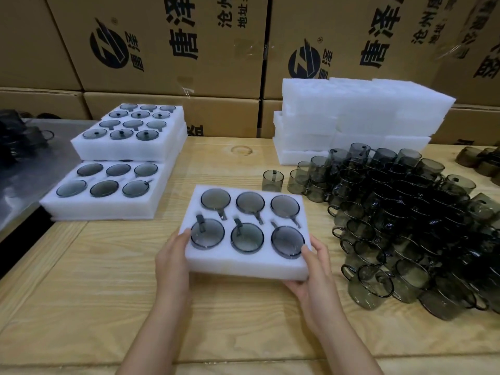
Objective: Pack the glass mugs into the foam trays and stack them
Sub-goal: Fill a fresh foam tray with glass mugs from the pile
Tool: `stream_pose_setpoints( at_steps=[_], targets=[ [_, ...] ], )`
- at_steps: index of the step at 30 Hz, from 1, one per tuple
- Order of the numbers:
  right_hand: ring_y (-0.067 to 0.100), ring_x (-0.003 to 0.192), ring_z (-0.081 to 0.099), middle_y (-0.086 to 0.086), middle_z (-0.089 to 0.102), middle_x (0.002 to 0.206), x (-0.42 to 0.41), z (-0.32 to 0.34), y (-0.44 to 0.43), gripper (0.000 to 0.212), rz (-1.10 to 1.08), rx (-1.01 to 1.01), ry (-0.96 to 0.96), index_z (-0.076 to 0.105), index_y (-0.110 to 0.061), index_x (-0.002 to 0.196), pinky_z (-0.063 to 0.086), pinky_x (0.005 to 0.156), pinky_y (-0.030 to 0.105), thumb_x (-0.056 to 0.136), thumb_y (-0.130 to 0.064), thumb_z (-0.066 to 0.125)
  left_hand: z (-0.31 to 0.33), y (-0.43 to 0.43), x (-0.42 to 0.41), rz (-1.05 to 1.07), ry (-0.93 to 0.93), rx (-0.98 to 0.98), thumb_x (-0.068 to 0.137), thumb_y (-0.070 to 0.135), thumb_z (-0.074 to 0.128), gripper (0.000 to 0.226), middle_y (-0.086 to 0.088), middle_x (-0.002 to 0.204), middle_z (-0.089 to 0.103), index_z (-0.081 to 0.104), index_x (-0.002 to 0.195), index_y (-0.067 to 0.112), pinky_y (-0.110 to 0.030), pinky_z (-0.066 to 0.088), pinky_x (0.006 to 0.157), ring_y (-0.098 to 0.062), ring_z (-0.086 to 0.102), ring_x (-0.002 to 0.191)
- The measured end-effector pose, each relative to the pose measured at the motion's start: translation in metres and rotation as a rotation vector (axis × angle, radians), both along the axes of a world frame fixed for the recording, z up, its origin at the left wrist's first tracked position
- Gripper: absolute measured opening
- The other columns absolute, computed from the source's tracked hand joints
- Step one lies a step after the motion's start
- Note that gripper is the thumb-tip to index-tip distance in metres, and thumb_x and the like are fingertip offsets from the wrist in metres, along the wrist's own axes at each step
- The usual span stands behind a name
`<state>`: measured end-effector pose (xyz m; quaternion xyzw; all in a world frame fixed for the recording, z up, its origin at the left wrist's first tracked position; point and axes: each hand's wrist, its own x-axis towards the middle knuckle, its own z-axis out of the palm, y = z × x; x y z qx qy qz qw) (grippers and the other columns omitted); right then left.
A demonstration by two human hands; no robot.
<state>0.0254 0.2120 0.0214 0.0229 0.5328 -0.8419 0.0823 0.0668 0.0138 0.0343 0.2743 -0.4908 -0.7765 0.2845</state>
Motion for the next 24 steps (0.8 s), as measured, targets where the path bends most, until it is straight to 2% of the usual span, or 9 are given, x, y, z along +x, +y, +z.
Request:
stream_pose_setpoints(
  at_steps=[2, 4, 6, 10, 12, 14, 18, 20, 24],
  targets=[
    [0.013, 0.091, 0.068, -0.005, 0.071, 0.103, -0.009, 0.007, -0.008, 0.033, 0.068, -0.112, -0.013, 0.055, -0.035, 0.113, 0.057, 0.069, 0.04, 0.082, -0.025, 0.06, 0.008, -0.007, -0.005, 0.017, 0.123, 0.19, 0.09, 0.028, 0.059, 0.02, 0.001, 0.106, 0.072, 0.07, 0.104, 0.018, -0.039, 0.051, 0.091, -0.019, 0.065, 0.105],
    [0.014, 0.087, 0.069, -0.004, 0.072, 0.099, -0.016, 0.012, -0.024, 0.032, 0.069, -0.185, -0.009, 0.054, -0.035, 0.114, 0.057, 0.067, 0.037, 0.086, -0.019, 0.058, 0.016, -0.005, -0.009, 0.072, 0.253, 0.35, 0.083, 0.041, 0.063, 0.047, 0.0, 0.119, 0.068, 0.059, 0.125, 0.02, -0.037, 0.056, 0.082, -0.017, 0.064, 0.109],
    [0.017, 0.09, 0.067, 0.001, 0.07, 0.105, -0.019, 0.012, -0.046, 0.032, 0.066, -0.204, 0.006, 0.052, -0.034, 0.117, 0.057, 0.071, 0.039, 0.092, -0.014, 0.054, 0.02, 0.011, -0.014, 0.092, 0.252, 0.442, 0.073, 0.044, 0.069, 0.066, 0.003, 0.122, 0.067, 0.05, 0.133, 0.025, -0.035, 0.059, 0.071, -0.015, 0.066, 0.105],
    [0.023, 0.115, 0.059, 0.008, 0.06, 0.128, -0.016, 0.005, -0.082, 0.043, 0.158, -0.211, 0.066, 0.049, -0.034, 0.124, 0.055, 0.085, 0.035, 0.085, -0.023, 0.061, 0.018, 0.037, -0.028, 0.116, 0.116, 0.445, 0.085, 0.019, 0.07, 0.058, 0.004, 0.119, 0.067, 0.039, 0.132, 0.03, -0.05, 0.055, 0.081, -0.02, 0.068, 0.101],
    [0.018, 0.121, 0.055, 0.0, 0.057, 0.133, -0.015, 0.0, -0.087, 0.045, 0.237, -0.124, 0.144, 0.046, -0.038, 0.128, 0.052, 0.089, 0.029, 0.085, -0.034, 0.059, 0.021, 0.025, -0.032, 0.192, 0.096, 0.445, 0.086, 0.018, 0.068, 0.056, 0.002, 0.121, 0.065, 0.037, 0.132, 0.027, -0.048, 0.055, 0.08, -0.02, 0.067, 0.101],
    [0.016, 0.121, 0.054, -0.005, 0.051, 0.136, -0.017, -0.006, -0.087, 0.041, 0.254, 0.005, 0.21, 0.044, -0.038, 0.128, 0.049, 0.092, 0.029, 0.088, -0.042, 0.053, 0.024, 0.005, -0.031, 0.228, 0.081, 0.421, 0.086, 0.02, 0.068, 0.052, 0.001, 0.121, 0.065, 0.04, 0.13, 0.024, -0.041, 0.056, 0.073, -0.019, 0.067, 0.101],
    [0.02, 0.115, 0.054, 0.005, 0.052, 0.131, -0.024, -0.017, -0.086, 0.037, 0.252, 0.149, 0.245, 0.048, -0.032, 0.121, 0.045, 0.098, 0.036, 0.085, -0.04, 0.052, 0.039, -0.017, -0.028, 0.157, 0.103, 0.414, 0.088, 0.025, 0.063, 0.041, 0.0, 0.115, 0.069, 0.053, 0.127, 0.022, -0.03, 0.057, 0.059, -0.016, 0.068, 0.096],
    [0.015, 0.112, 0.055, 0.001, 0.058, 0.123, -0.024, -0.021, -0.087, 0.034, 0.297, 0.212, 0.285, 0.051, -0.029, 0.121, 0.045, 0.097, 0.032, 0.088, -0.038, 0.057, 0.046, -0.023, -0.024, 0.135, 0.116, 0.402, 0.089, 0.027, 0.062, 0.037, 0.0, 0.113, 0.07, 0.057, 0.125, 0.023, -0.03, 0.058, 0.06, -0.017, 0.069, 0.095],
    [0.012, 0.111, 0.056, -0.005, 0.062, 0.113, -0.024, -0.024, -0.09, 0.035, 0.326, 0.259, 0.312, 0.053, -0.026, 0.12, 0.043, 0.099, 0.03, 0.085, -0.034, 0.053, 0.056, -0.042, -0.02, 0.156, 0.113, 0.293, 0.085, 0.03, 0.065, 0.048, 0.0, 0.114, 0.07, 0.052, 0.131, 0.022, -0.034, 0.058, 0.065, -0.019, 0.069, 0.098]
  ],
)
